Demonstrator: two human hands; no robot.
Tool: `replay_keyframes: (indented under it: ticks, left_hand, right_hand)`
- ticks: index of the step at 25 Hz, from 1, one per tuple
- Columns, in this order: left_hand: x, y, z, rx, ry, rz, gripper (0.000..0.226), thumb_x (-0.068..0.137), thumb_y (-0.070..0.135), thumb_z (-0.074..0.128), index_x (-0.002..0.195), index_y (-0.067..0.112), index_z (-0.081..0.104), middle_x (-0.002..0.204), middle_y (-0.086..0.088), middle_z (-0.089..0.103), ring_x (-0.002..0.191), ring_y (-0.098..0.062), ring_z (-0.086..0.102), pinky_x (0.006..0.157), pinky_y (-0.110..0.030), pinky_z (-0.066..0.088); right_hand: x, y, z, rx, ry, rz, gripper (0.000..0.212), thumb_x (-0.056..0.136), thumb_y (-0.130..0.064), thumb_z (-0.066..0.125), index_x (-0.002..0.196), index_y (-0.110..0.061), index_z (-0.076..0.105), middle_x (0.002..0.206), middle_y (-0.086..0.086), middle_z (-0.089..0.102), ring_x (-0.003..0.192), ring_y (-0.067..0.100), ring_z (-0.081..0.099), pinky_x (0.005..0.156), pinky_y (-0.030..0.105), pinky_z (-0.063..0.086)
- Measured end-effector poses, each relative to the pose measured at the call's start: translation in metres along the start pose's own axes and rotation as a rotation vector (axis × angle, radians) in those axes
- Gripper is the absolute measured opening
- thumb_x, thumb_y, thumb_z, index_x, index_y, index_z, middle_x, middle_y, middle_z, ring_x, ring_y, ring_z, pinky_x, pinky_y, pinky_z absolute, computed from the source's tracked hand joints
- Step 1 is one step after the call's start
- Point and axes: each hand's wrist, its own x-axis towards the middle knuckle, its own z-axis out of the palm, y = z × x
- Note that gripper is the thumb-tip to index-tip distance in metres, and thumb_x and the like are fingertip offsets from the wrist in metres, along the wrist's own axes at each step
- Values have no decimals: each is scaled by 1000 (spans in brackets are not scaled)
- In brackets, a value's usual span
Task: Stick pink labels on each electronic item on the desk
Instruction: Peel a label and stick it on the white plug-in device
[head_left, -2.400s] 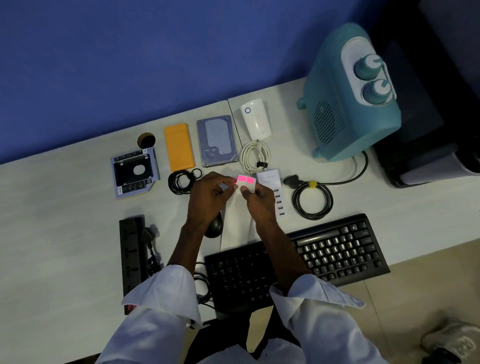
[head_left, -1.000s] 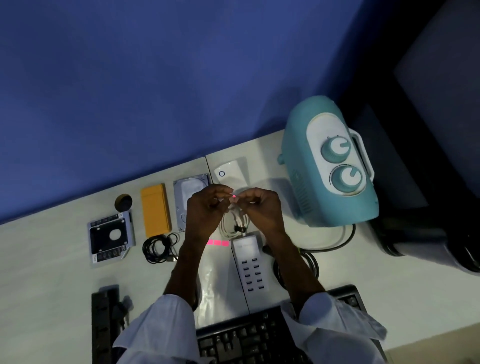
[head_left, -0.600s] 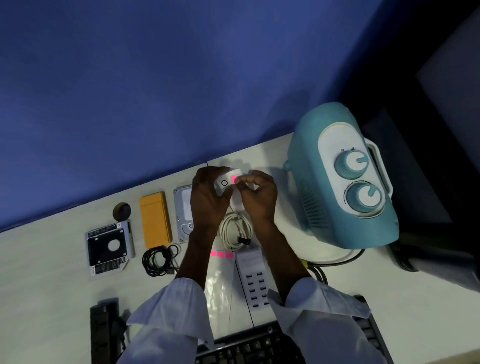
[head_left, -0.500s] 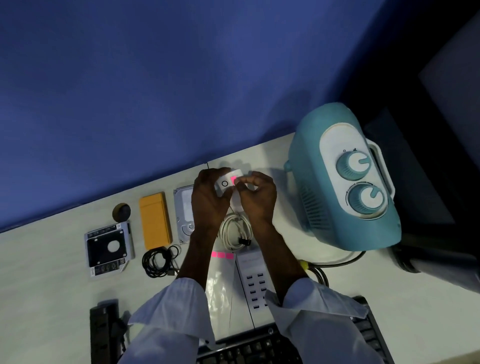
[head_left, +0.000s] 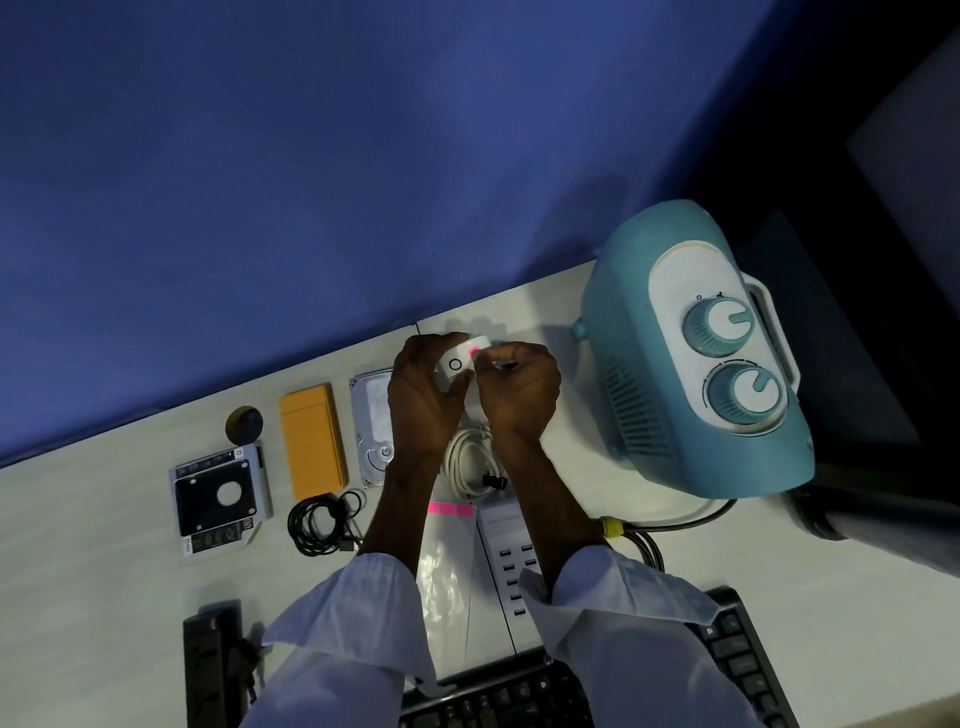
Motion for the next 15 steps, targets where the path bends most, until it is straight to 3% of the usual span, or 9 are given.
replay_keyframes:
  ticks: [4, 8, 11, 13, 15]
  left_hand:
    - [0, 1, 1, -100, -4, -75, 36, 85, 3, 74, 120, 2, 65, 119, -14, 65, 103, 7, 59, 97, -25, 51]
    - [-5, -3, 0, -51, -5, -45, 40, 83, 21, 76, 122, 13, 67, 122, -3, 65, 112, -14, 62, 99, -43, 53]
    - [-3, -5, -1, -23, -32, -17, 41, 83, 27, 75, 122, 15, 66, 122, -2, 65, 113, -18, 62, 99, -46, 52]
    - [-6, -5, -5, 4, -42, 23, 45, 82, 22, 76, 125, 15, 64, 126, -4, 63, 116, -20, 60, 101, -43, 51]
    - [-16, -4, -11, 2, -8, 63, 50, 81, 9, 76, 128, 10, 62, 128, -6, 61, 118, -17, 58, 104, -31, 48]
  right_hand:
    - [2, -3, -9, -27, -1, 67, 30, 65, -42, 88, 76, -17, 75, 80, -5, 75, 76, 14, 71, 71, 29, 57]
    - [12, 1, -19, -17, -111, 165, 39, 63, -47, 89, 70, -15, 67, 71, -6, 68, 64, 9, 61, 61, 21, 45]
    - [13, 5, -23, 5, -160, 175, 29, 66, -28, 90, 69, -19, 62, 75, -4, 67, 66, 11, 62, 63, 20, 46]
    - [6, 10, -26, 42, -134, 135, 27, 66, -18, 88, 71, -20, 61, 77, -1, 69, 73, 16, 67, 71, 27, 53]
    - [-7, 21, -28, 98, -90, 63, 28, 65, -11, 86, 72, -22, 61, 80, -1, 71, 78, 17, 69, 79, 33, 57]
